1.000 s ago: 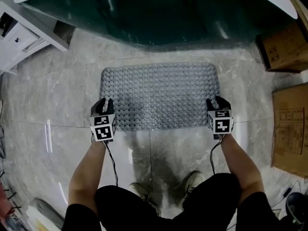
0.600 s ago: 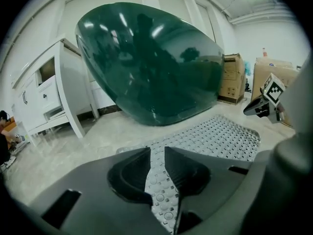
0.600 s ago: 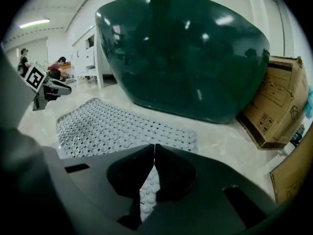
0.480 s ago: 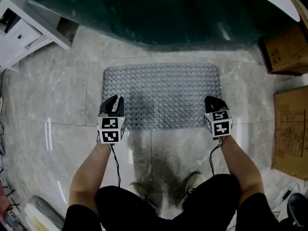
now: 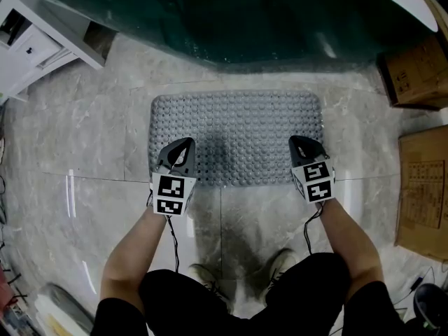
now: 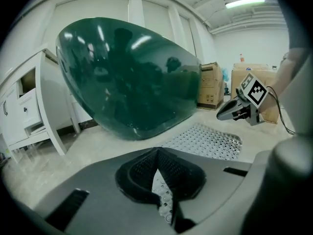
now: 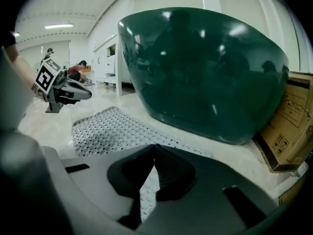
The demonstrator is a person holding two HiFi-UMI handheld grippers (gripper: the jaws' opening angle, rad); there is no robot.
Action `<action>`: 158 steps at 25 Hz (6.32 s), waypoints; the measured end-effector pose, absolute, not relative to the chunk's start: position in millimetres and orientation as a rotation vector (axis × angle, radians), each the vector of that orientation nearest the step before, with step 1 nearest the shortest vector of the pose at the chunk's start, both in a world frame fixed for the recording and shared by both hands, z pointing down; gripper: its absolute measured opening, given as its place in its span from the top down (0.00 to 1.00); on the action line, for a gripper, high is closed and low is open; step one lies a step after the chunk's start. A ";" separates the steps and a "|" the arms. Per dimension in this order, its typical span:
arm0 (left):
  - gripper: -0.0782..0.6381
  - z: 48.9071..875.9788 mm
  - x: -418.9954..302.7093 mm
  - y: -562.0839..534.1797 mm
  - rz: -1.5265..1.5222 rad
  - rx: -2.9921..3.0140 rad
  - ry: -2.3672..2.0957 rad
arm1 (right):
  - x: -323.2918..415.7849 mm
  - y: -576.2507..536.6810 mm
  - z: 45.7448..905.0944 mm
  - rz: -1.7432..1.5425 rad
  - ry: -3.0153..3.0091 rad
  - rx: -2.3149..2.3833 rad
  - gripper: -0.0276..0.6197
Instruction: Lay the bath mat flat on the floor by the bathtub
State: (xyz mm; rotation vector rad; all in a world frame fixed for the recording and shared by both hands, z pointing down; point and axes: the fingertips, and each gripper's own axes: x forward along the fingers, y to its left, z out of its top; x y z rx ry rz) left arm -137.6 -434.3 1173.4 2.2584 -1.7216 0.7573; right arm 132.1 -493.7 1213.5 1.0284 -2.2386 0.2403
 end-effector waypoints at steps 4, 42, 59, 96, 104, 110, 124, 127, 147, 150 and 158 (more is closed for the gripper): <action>0.87 1153.1 -121.6 -432.5 0.741 2.346 -1.717 | 119.5 -488.2 1197.3 0.178 -2.269 0.997 0.93; 0.87 627.9 -70.7 -330.4 0.489 2.390 -1.479 | 46.0 -372.6 674.1 0.367 -2.355 0.949 0.93; 0.87 405.3 -90.8 -274.8 0.180 2.203 -1.644 | 30.3 -330.4 437.8 0.307 -2.531 1.028 0.93; 0.87 356.5 -39.1 -151.1 0.164 2.380 -1.431 | 84.9 -177.6 361.4 0.347 -2.578 1.202 0.93; 0.87 345.1 12.6 -108.7 0.161 2.346 -1.487 | 140.6 -136.4 354.6 0.348 -2.622 1.160 0.93; 0.87 341.3 51.0 -69.2 0.187 2.327 -1.529 | 178.5 -102.0 349.9 0.353 -2.652 1.124 0.93; 0.87 344.0 85.0 4.1 0.211 2.272 -1.611 | 213.9 -39.3 363.3 0.408 -2.693 1.050 0.93; 0.87 341.7 72.7 10.6 0.202 2.258 -1.630 | 203.0 -32.5 365.7 0.425 -2.691 1.034 0.93; 0.87 334.9 -65.2 45.3 0.150 2.338 -1.503 | 72.8 21.7 347.2 0.394 -2.612 1.211 0.93; 0.87 336.7 -73.7 50.6 0.145 2.358 -1.478 | 65.1 30.6 346.6 0.380 -2.601 1.245 0.93; 0.87 333.7 -94.7 61.6 0.131 2.388 -1.440 | 46.1 50.6 344.4 0.371 -2.572 1.295 0.93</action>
